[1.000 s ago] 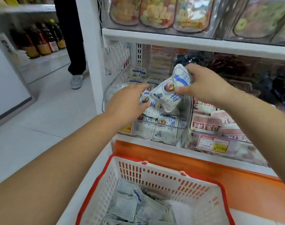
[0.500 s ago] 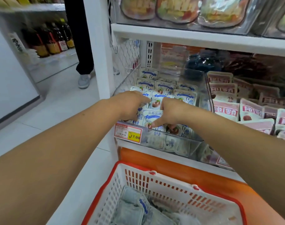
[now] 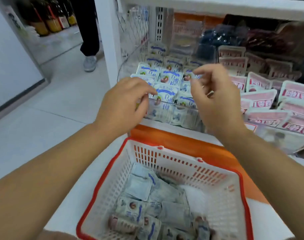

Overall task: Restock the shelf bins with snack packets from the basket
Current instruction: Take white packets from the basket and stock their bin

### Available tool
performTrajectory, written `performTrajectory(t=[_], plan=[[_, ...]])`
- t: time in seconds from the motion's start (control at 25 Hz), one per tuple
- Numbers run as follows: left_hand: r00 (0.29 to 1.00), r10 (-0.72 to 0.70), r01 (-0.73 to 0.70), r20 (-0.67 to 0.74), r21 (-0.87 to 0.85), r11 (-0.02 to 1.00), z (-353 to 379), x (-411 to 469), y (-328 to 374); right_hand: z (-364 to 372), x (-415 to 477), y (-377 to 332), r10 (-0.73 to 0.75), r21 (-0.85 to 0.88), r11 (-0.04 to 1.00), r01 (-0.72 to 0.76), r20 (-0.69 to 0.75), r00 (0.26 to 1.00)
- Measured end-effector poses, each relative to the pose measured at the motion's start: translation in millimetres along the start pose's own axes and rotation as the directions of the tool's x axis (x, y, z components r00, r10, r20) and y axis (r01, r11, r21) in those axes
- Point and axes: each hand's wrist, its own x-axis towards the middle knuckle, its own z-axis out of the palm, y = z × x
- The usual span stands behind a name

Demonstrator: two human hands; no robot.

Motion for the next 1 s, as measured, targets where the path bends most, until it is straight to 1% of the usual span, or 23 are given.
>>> performTrajectory(t=[0.04, 0.08, 0.12, 0.16, 0.2, 0.24, 0.28, 0.32, 0.36, 0.4, 0.44, 0.48, 0.52, 0.56, 0.6, 0.64, 0.68, 0.72, 0.76, 0.84, 0.92, 1.0], plan=[[1.000, 0.020, -0.020, 0.005, -0.026, 0.999, 5, -27, 13, 3, -31, 6, -0.003, 0.083, 0.997, 0.006, -0.028, 1.000], [0.997, 0.014, -0.010, 0.070, -0.053, 0.999, 17, -57, 21, 8, -64, 17, 0.041, 0.110, 0.993, -0.040, -0.003, 0.999], [0.983, -0.019, 0.032, 0.180, -0.070, 0.997, 32, -88, 30, 17, -98, 32, 0.124, 0.088, 0.988, -0.128, 0.050, 0.991], [0.943, -0.079, 0.108, 0.323, -0.075, 0.991, 49, -116, 35, 28, -127, 52, 0.232, 0.017, 0.972, -0.236, 0.130, 0.964], [0.865, -0.147, 0.207, 0.480, -0.075, 0.975, 67, -142, 39, 38, -153, 73, 0.362, -0.095, 0.932, -0.349, 0.234, 0.902], [0.763, -0.195, 0.300, 0.617, -0.071, 0.951, 83, -166, 43, 45, -176, 95, 0.502, -0.244, 0.864, -0.440, 0.360, 0.786], [0.644, -0.223, 0.382, 0.731, -0.055, 0.923, 97, -188, 47, 49, -196, 117, 0.615, -0.397, 0.788, -0.470, 0.481, 0.624], [0.525, -0.235, 0.447, 0.818, -0.030, 0.894, 109, -207, 51, 51, -216, 135, 0.690, -0.514, 0.723, -0.463, 0.576, 0.439], [0.430, -0.239, 0.492, 0.871, -0.004, 0.870, 119, -223, 54, 52, -234, 151, 0.723, -0.593, 0.680, -0.430, 0.640, 0.260], [0.356, -0.246, 0.527, 0.902, 0.024, 0.850, 127, -237, 57, 53, -251, 162, 0.719, -0.649, 0.674, -0.353, 0.687, 0.111], [0.300, -0.259, 0.560, 0.918, 0.050, 0.827, 133, -247, 58, 56, -269, 169, 0.693, -0.676, 0.697, -0.240, 0.721, -0.018], [0.255, -0.271, 0.592, 0.928, 0.072, 0.803, 137, -255, 59, 59, -285, 171, 0.662, -0.675, 0.728, -0.117, 0.737, -0.133], [0.218, -0.276, 0.615, 0.936, 0.088, 0.784, 141, -260, 60, 63, -302, 170, 0.650, -0.668, 0.744, -0.015, 0.729, -0.213], [0.193, -0.278, 0.628, 0.941, 0.099, 0.772, 144, -263, 60, 66, -317, 169, 0.654, -0.661, 0.748, 0.062, 0.717, -0.242], [0.178, -0.281, 0.640, 0.943, 0.106, 0.761, 146, -264, 61, 67, -329, 169, 0.658, -0.649, 0.751, 0.120, 0.720, -0.221], [0.167, -0.287, 0.660, 0.943, 0.109, 0.743, 146, -264, 62, 68, -336, 168, 0.657, -0.641, 0.754, 0.143, 0.730, -0.188], [0.162, -0.297, 0.689, 0.941, 0.108, 0.717, 145, -264, 62, 68, -338, 168, 0.658, -0.649, 0.753, 0.107, 0.739, -0.145], [0.155, -0.318, 0.727, 0.935, 0.110, 0.677, 146, -264, 61, 68, -335, 169, 0.665, -0.668, 0.744, -0.013, 0.742, -0.088], [0.133, -0.339, 0.783, 0.931, 0.111, 0.612, 146, -265, 61, 67, -326, 170, 0.676, -0.670, 0.717, -0.193, 0.736, -0.041], [0.089, -0.350, 0.900, 0.933, 0.076, 0.430, 143, -261, 61, 62, -296, 167, 0.694, -0.567, 0.638, -0.520, 0.717, 0.069], [0.025, -0.355, 0.980, 0.934, 0.048, 0.195, 139, -252, 63, 52, -262, 156, 0.674, -0.406, 0.584, -0.703, 0.725, 0.142], [-0.020, -0.344, 0.995, 0.939, -0.014, -0.095, 135, -245, 64, 42, -245, 145, 0.679, -0.256, 0.497, -0.829, 0.709, 0.188]])
